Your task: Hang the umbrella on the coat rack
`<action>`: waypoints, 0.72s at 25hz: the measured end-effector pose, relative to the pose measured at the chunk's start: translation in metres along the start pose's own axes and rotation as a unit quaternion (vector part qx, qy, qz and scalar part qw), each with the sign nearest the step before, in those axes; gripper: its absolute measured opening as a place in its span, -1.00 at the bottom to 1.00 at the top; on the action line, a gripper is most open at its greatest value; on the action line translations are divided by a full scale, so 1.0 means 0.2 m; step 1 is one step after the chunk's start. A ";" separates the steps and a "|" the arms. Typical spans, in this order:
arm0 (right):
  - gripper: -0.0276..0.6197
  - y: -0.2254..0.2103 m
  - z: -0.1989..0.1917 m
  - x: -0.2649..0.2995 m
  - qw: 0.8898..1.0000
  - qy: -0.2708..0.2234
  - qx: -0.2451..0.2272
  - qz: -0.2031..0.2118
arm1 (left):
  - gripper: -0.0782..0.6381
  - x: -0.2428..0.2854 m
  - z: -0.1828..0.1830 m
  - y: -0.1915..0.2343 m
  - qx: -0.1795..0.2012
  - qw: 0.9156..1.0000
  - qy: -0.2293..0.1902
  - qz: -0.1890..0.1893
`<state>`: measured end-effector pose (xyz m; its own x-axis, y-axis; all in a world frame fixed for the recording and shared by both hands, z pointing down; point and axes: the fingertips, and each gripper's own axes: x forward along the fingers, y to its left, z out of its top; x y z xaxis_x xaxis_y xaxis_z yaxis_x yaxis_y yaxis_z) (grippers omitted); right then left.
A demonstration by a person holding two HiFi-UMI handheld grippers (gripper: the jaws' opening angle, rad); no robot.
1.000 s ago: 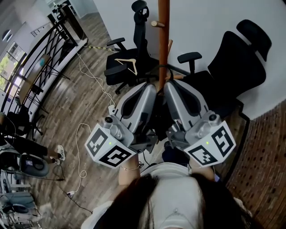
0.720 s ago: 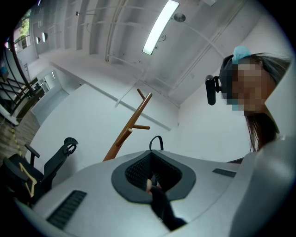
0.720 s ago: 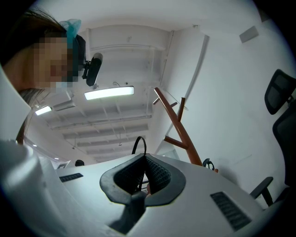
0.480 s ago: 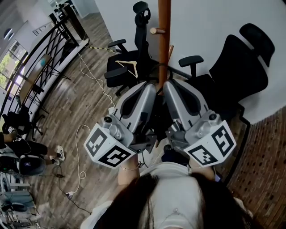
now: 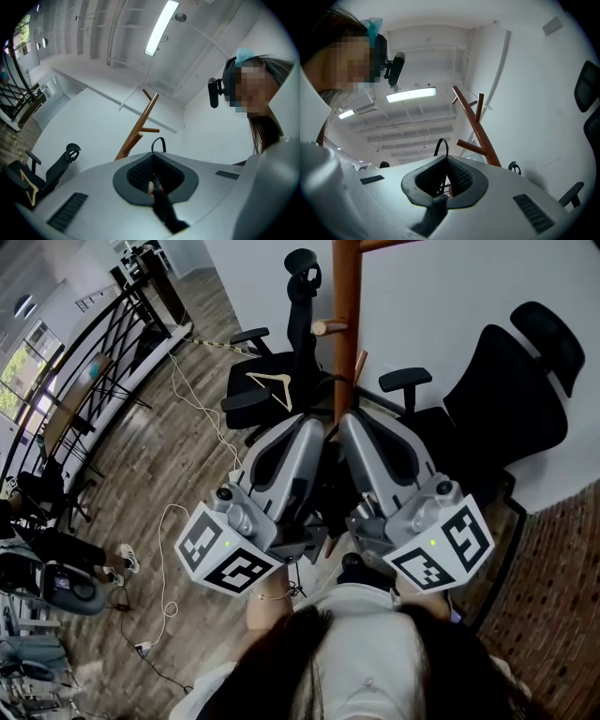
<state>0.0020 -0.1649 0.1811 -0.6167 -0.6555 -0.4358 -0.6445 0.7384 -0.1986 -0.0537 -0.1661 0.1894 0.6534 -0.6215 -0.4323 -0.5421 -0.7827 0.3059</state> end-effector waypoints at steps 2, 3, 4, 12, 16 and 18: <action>-0.80 -0.02 0.00 0.02 1.000 0.001 0.002 0.003 | -0.76 0.02 0.00 0.02 0.001 1.000 0.000 0.003; -0.80 -0.03 0.00 0.02 1.000 0.002 0.003 0.004 | -0.76 0.03 0.00 0.02 0.001 1.000 0.000 0.004; -0.80 -0.04 0.00 0.03 1.000 0.002 0.004 0.006 | -0.76 0.03 0.00 0.03 0.002 1.000 -0.001 0.004; -0.81 -0.09 0.03 0.10 1.000 -0.004 0.009 0.023 | -0.76 0.10 0.03 0.06 0.012 1.000 -0.007 0.011; -0.80 -0.10 0.04 0.14 0.999 -0.006 0.009 0.031 | -0.76 0.12 0.06 0.09 0.019 1.000 -0.012 0.014; -0.80 -0.11 0.04 0.17 0.999 -0.006 0.010 0.035 | -0.76 0.14 0.07 0.10 0.021 1.000 -0.014 0.016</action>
<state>0.0003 -0.2020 0.1636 -0.6537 -0.6010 -0.4599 -0.5914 0.7849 -0.1850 -0.0547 -0.1987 0.1719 0.6216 -0.6439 -0.4461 -0.5839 -0.7605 0.2842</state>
